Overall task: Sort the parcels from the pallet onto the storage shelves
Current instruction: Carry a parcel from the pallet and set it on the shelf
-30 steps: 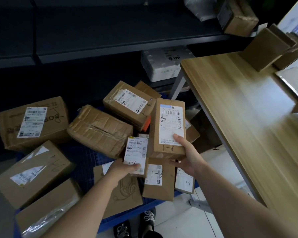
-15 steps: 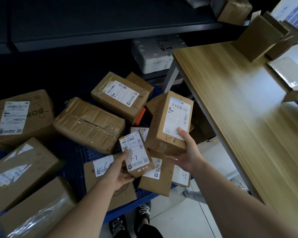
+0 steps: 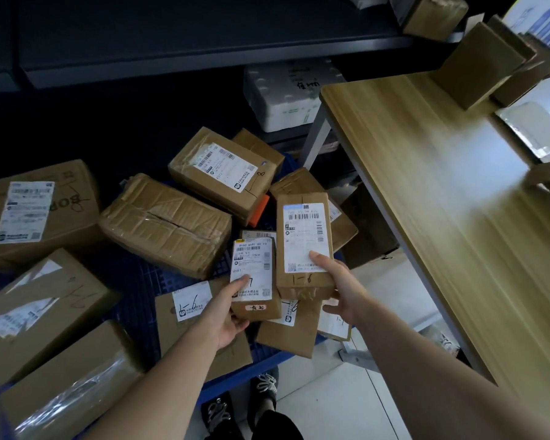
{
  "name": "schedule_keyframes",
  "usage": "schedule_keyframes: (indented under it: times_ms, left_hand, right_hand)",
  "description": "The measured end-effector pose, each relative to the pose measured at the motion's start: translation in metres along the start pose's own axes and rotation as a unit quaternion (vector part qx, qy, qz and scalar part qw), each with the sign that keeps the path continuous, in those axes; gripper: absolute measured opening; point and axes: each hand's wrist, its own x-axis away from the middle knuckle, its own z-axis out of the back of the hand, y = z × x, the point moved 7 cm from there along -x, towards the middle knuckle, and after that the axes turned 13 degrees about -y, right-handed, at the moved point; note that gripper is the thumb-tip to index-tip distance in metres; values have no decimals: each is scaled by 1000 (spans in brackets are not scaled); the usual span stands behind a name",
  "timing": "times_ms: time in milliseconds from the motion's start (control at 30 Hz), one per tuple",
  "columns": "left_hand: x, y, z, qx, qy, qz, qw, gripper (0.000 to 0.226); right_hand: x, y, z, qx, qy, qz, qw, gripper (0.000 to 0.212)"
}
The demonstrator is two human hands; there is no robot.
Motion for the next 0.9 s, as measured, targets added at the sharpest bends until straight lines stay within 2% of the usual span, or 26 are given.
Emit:
schedule_keyframes:
  times_ms: [100, 233, 367, 500, 600, 633, 767, 900]
  left_hand:
    - [12, 4, 1, -20, 7, -20, 1000, 30]
    - [35, 6, 0, -5, -5, -62, 998, 24]
    - [71, 5, 2, 21, -5, -118, 993, 45]
    - [118, 7, 8, 62, 19, -199, 978, 52]
    - [162, 5, 13, 82, 40, -278, 956, 44]
    - [177, 3, 15, 87, 46, -300, 949, 45]
    - [243, -14, 24, 112, 84, -377, 916, 62]
    - [316, -37, 41, 119, 141, -446, 876, 53]
  right_hand:
    - [4, 4, -3, -9, -9, -4, 1000, 72]
    - [19, -4, -13, -8, -39, 27, 999, 48]
    - [38, -19, -32, 16, -77, 75, 994, 46]
    - [59, -35, -63, 48, -129, 124, 983, 57]
    - [80, -42, -92, 88, -178, 151, 969, 87]
    - [88, -43, -103, 94, -198, 156, 963, 89]
    - [130, -40, -153, 138, -268, 171, 938, 60]
    - [173, -29, -208, 199, -342, 189, 899, 50]
